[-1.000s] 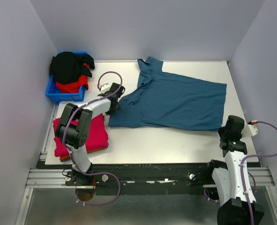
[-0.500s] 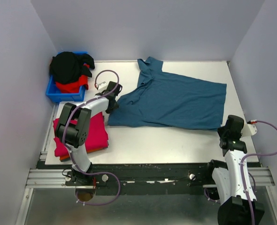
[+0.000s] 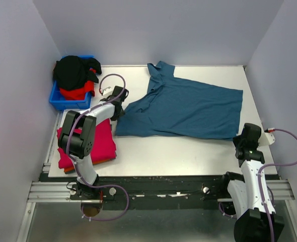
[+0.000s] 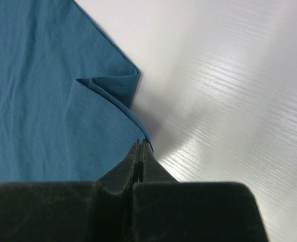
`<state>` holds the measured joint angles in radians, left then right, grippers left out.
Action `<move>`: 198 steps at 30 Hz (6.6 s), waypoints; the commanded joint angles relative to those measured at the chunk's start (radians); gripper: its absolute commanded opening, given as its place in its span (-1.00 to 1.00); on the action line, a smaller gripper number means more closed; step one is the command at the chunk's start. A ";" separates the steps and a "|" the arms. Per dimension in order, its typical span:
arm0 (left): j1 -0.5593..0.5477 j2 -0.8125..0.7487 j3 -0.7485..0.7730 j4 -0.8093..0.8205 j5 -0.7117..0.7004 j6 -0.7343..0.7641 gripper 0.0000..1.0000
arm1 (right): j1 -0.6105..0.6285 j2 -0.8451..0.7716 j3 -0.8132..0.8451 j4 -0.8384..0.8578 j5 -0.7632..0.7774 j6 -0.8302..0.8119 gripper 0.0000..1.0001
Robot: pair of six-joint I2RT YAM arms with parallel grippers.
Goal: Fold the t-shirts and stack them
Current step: Flatten out the tshirt, then fold the flattened tshirt in 1/3 of the way
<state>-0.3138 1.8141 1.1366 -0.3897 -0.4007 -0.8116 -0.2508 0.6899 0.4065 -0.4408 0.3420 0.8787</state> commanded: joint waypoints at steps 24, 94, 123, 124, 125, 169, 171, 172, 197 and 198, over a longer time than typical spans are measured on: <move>0.035 0.004 -0.052 0.052 0.157 0.006 -0.09 | -0.008 0.014 -0.005 0.033 -0.020 -0.015 -0.99; 0.047 -0.204 1.045 0.153 0.309 0.256 -1.00 | -0.030 0.388 1.240 -0.167 -0.451 -0.135 -0.99; 0.012 -0.083 0.834 0.679 0.415 0.388 -1.00 | -0.189 1.068 1.470 0.091 -0.884 -0.032 -0.99; 0.002 -0.116 0.771 0.686 0.408 0.391 -1.00 | -0.191 1.057 1.424 0.096 -0.871 -0.040 -0.99; -0.011 -0.152 0.705 0.687 0.375 0.391 -1.00 | -0.192 1.042 1.369 0.103 -0.856 -0.047 -0.99; -0.173 -0.503 -0.124 0.469 0.224 0.335 -1.00 | -0.305 0.490 0.351 0.071 -0.482 -0.072 -0.99; -0.127 -0.471 -0.092 0.486 0.270 0.321 -1.00 | -0.294 0.525 0.371 0.080 -0.474 -0.063 -0.99; -0.113 -0.455 -0.074 0.491 0.289 0.318 -1.00 | -0.285 0.545 0.386 0.083 -0.469 -0.061 -0.99; 0.055 0.004 0.414 0.357 0.551 0.373 -1.00 | -0.170 1.020 0.798 0.059 -0.439 -0.072 -0.99; 0.055 0.005 0.422 0.356 0.545 0.379 -1.00 | -0.169 1.027 0.801 0.060 -0.440 -0.073 -0.99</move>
<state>-0.2611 1.8000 1.4956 0.0166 0.1261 -0.4778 -0.4271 1.6863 1.1667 -0.3817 -0.0956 0.8143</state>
